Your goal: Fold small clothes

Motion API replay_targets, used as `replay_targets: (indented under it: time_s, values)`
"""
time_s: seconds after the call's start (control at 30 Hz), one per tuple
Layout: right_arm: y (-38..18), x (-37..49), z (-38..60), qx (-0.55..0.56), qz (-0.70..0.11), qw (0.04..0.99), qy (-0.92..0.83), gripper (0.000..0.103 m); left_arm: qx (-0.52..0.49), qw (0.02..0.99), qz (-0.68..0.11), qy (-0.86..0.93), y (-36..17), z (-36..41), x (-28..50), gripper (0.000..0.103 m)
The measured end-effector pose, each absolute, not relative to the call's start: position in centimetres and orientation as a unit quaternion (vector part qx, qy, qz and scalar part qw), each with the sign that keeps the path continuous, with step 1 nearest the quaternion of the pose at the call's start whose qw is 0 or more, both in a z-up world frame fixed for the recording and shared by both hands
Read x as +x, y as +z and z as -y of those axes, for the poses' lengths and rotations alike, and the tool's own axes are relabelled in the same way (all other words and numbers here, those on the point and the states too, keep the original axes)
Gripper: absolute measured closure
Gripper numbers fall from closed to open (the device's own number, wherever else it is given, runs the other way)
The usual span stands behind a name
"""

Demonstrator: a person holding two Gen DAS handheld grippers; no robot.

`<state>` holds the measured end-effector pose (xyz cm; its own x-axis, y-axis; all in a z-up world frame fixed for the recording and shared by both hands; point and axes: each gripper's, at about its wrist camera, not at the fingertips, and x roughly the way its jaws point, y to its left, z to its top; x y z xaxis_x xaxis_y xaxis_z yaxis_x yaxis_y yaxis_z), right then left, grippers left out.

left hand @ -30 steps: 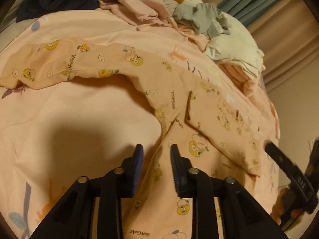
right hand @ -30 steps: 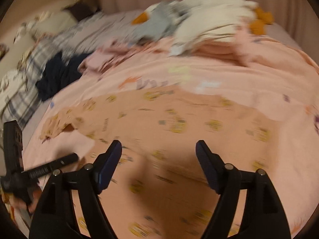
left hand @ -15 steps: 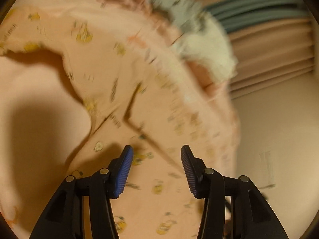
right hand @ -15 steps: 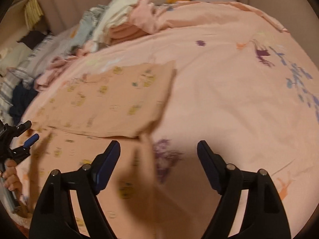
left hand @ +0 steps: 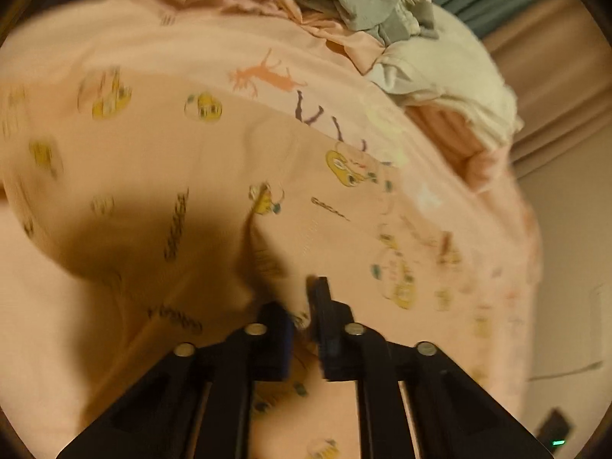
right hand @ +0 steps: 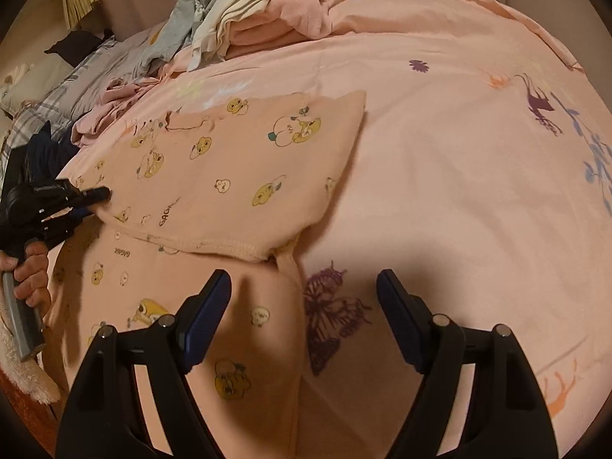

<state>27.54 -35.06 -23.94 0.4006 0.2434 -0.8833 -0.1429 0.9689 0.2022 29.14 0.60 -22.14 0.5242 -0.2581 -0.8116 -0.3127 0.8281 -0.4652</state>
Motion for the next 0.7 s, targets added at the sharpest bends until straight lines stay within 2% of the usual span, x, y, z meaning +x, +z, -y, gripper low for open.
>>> replay_targets:
  time_s: [0.03, 0.07, 0.1, 0.2, 0.3, 0.6, 0.7]
  values:
    - [-24.1, 27.8, 35.1, 0.044, -0.529, 0.840, 0.111, 0.049, -0.269, 0.834, -0.482, 0.025, -21.8, -0.2, 29.1, 0.096]
    - [-24.3, 28.0, 35.2, 0.037, -0.523, 0.846, 0.096, 0.073, -0.253, 0.847, -0.467, 0.033, -21.4, -0.1, 28.8, 0.097]
    - [-24.5, 28.2, 35.6, 0.039, -0.523, 0.847, 0.085, 0.082, -0.244, 0.855, -0.455, 0.039, -21.0, -0.3, 28.4, 0.097]
    - [-25.0, 28.4, 37.2, 0.097, -0.525, 0.841, 0.094, 0.086, -0.200, 0.881, -0.422, 0.074, -20.0, -1.0, 27.5, 0.097]
    - [-25.0, 28.4, 36.9, 0.085, -0.529, 0.839, 0.094, 0.088, -0.196, 0.869, -0.450, 0.068, -20.8, -2.0, 27.8, 0.097]
    - [-24.8, 28.4, 36.0, 0.044, -0.546, 0.833, 0.074, 0.088, -0.277, 0.827, -0.484, 0.070, -21.1, -4.9, 26.6, 0.095]
    - [-24.8, 28.2, 36.1, 0.053, -0.545, 0.834, 0.075, 0.086, -0.271, 0.840, -0.458, 0.102, -19.5, -6.4, 25.4, 0.095]
